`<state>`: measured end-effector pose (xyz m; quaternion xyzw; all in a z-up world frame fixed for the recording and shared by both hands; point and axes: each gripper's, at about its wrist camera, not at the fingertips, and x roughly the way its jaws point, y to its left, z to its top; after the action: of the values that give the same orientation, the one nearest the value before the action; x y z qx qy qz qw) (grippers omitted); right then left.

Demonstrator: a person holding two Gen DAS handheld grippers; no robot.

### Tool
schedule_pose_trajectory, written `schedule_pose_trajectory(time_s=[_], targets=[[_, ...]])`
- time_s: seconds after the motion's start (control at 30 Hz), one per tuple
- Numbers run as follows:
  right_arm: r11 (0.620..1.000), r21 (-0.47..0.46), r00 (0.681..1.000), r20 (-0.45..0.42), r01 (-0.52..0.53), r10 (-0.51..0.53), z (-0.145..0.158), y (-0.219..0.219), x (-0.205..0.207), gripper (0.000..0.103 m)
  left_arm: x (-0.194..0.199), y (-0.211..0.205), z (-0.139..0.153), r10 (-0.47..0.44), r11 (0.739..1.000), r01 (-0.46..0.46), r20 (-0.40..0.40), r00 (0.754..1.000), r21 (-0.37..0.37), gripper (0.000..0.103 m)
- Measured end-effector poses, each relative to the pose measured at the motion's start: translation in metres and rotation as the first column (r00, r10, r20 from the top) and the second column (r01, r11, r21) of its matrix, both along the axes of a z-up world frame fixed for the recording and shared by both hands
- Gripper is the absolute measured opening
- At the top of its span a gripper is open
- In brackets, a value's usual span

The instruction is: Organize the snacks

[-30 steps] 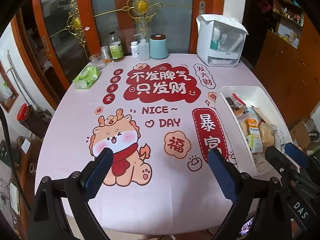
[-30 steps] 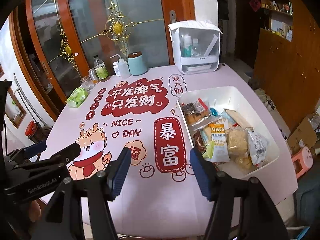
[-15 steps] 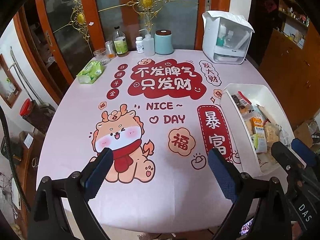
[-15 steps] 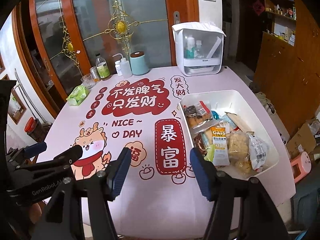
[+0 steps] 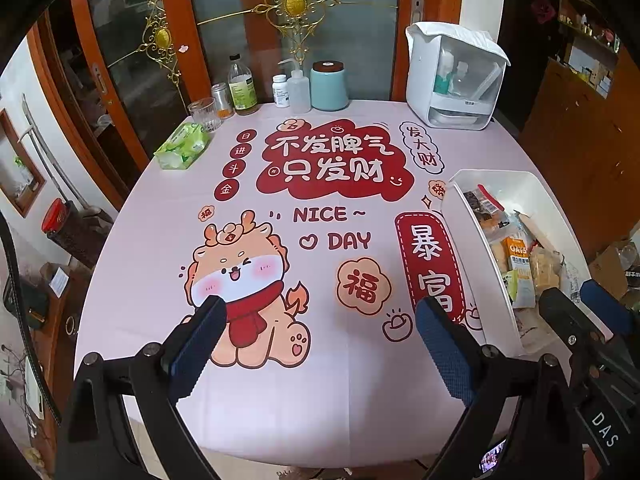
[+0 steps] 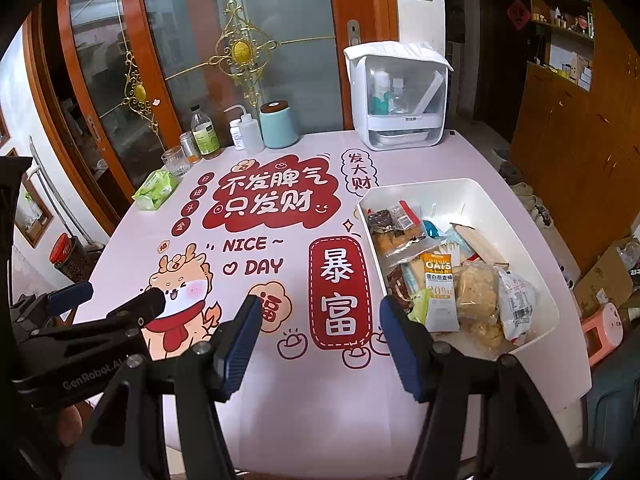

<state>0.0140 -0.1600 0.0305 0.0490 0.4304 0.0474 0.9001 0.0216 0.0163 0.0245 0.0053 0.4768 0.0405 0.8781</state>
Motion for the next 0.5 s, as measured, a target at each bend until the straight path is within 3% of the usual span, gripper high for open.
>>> schedule_pose_trajectory(time_s=[0.5], targets=[[1.0, 0.006, 1.0, -0.012, 0.004, -0.004, -0.0053, -0.0006, 0.0017, 0.062, 0.0017, -0.0033, -0.0005, -0.007, 1.0, 0.007, -0.006, 1.0, 0.005, 0.095]])
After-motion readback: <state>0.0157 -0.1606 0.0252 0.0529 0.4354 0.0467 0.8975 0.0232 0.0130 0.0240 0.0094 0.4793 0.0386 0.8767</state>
